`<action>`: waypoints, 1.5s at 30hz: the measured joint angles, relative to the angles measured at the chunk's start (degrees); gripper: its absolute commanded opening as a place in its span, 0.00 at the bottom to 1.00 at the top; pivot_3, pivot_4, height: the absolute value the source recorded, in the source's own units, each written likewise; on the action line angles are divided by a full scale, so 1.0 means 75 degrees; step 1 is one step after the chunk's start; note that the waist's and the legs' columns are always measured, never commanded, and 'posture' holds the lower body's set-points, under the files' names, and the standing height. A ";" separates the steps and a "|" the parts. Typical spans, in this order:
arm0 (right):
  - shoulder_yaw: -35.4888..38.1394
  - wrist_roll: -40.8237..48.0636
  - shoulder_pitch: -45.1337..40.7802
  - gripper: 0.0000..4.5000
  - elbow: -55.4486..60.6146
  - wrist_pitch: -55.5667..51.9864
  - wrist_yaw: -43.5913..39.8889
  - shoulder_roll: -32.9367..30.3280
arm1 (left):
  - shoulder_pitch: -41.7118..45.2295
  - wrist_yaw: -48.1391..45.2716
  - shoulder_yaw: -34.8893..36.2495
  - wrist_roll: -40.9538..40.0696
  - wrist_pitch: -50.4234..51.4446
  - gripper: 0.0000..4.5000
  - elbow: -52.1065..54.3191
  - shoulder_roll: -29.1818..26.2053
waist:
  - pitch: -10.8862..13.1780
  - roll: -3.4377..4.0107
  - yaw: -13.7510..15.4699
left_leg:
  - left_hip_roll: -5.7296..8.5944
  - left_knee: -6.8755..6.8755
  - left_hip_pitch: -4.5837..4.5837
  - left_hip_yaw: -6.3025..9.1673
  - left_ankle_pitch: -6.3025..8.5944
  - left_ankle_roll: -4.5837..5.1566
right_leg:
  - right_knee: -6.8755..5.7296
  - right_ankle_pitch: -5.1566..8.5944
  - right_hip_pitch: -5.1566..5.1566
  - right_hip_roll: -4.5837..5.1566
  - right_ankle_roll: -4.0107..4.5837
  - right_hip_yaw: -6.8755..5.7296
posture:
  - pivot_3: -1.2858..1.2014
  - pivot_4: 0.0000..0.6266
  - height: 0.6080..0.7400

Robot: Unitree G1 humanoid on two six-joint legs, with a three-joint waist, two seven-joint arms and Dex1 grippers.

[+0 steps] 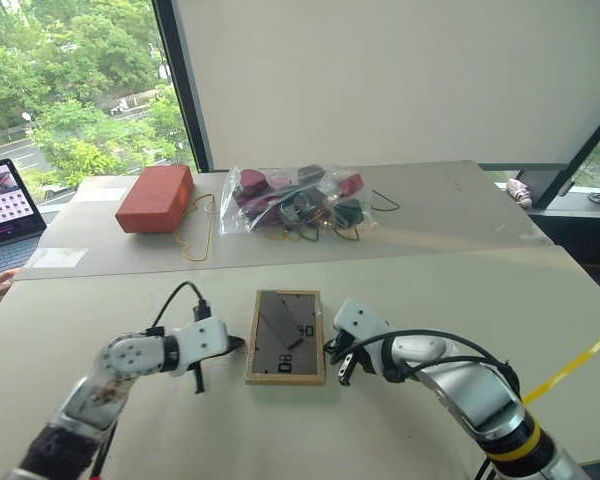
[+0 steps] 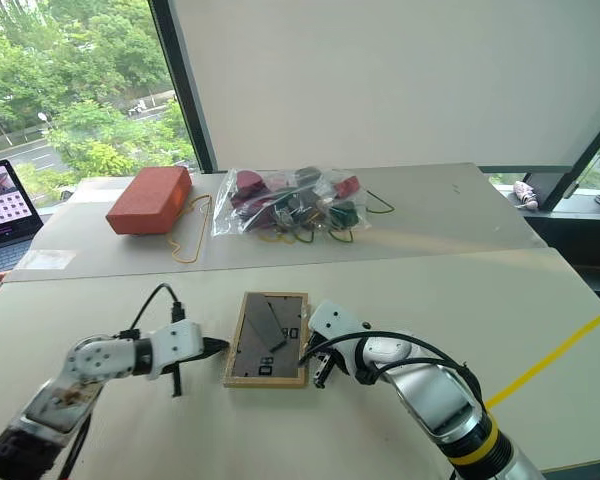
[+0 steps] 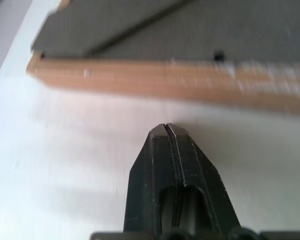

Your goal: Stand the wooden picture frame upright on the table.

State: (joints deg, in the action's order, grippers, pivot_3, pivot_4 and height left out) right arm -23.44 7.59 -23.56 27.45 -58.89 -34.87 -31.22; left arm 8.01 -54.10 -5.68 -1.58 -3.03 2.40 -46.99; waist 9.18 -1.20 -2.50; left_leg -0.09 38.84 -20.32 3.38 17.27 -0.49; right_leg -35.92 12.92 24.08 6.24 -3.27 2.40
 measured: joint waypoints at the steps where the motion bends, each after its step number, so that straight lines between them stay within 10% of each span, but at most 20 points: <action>1: 0.0000 0.0006 0.0001 0.01 -0.0006 0.0012 -0.0006 -0.0002 | -0.0066 -0.0011 0.0048 -0.0010 -0.0104 0.00 -0.0010 -0.0065 | 0.0000 0.0000 0.0004 | 0.0000 0.0001 0.0000 -0.0001 0.0000 0.0000 | 0.0000 0.0000 -0.0001 0.0000 0.0000 0.0000 | 0.52 0.24 1.00; 3: 0.0021 0.0063 0.0003 0.01 -0.0018 0.0078 -0.0036 0.0002 | -0.0128 0.0020 0.0110 0.0011 -0.0531 0.00 -0.0129 -0.0102 | 0.0000 0.0000 0.0005 | 0.0000 0.0001 0.0000 -0.0002 0.0000 0.0000 | -0.0001 0.0000 0.0001 0.0000 0.0000 0.0000 | 0.52 0.24 1.00; 11: 0.0333 0.0664 -0.0048 0.00 -0.0598 0.0485 -0.0763 0.0042 | 0.1000 0.1965 0.0318 0.2336 -0.8646 0.59 -0.3344 0.0042 | 0.0001 -0.0003 0.0051 | 0.0002 -0.0001 -0.0014 -0.0012 -0.0003 -0.0005 | 0.0016 -0.0002 0.0012 0.0007 0.0003 -0.0005 | 0.52 0.24 1.00; 17: 0.0198 0.0654 -0.0308 0.00 -0.0909 0.0658 -0.1026 -0.0022 | 0.1776 0.3197 0.0637 0.4792 -1.1553 0.59 -0.5707 0.0316 | 0.0001 -0.0003 0.0001 | 0.0002 -0.0001 -0.0012 -0.0014 -0.0002 -0.0005 | 0.0007 -0.0002 0.0011 0.0005 0.0002 -0.0009 | 0.52 0.24 1.00; 28: 0.0003 0.0484 -0.0514 0.00 -0.1279 0.0632 -0.0859 0.0327 | 0.3027 0.8993 -0.0903 0.9614 -1.0756 0.59 -0.5774 0.0225 | -0.0087 0.0039 0.0128 | 0.0005 0.0003 0.0021 -0.0012 -0.0010 -0.0018 | -0.0024 -0.0005 -0.0025 0.0011 -0.0004 -0.0013 | 0.52 0.24 1.00; 38: -0.0117 0.0459 -0.0529 0.00 -0.1302 0.0544 -0.0751 0.0519 | 0.4072 1.2551 -0.3476 1.0848 -0.9501 0.59 -0.6156 0.0132 | -0.0141 0.0067 0.0311 | 0.0022 0.0004 0.0018 -0.0012 -0.0021 -0.0038 | -0.0019 -0.0008 -0.0027 0.0026 -0.0016 -0.0014 | 0.52 0.24 1.00; 45: -0.0078 0.0468 -0.0527 0.00 -0.1324 0.0544 -0.0716 0.0459 | 0.4356 1.3380 -0.4205 1.0796 -0.9235 0.26 -0.6238 -0.0070 | -0.0148 0.0069 0.0294 | 0.0022 0.0003 0.0019 -0.0012 -0.0024 -0.0043 | -0.0020 -0.0007 -0.0026 0.0026 -0.0016 -0.0014 | 0.52 0.24 1.00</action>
State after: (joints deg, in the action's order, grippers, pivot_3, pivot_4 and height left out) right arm -24.02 11.10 -27.52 17.52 -54.81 -40.24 -27.78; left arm 40.68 46.25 -37.22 79.39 -72.30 -44.39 -47.51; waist 8.07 -0.68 -0.30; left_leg 0.07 38.86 -20.18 3.28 17.09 -0.81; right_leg -36.06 12.87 23.88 6.43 -3.39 2.30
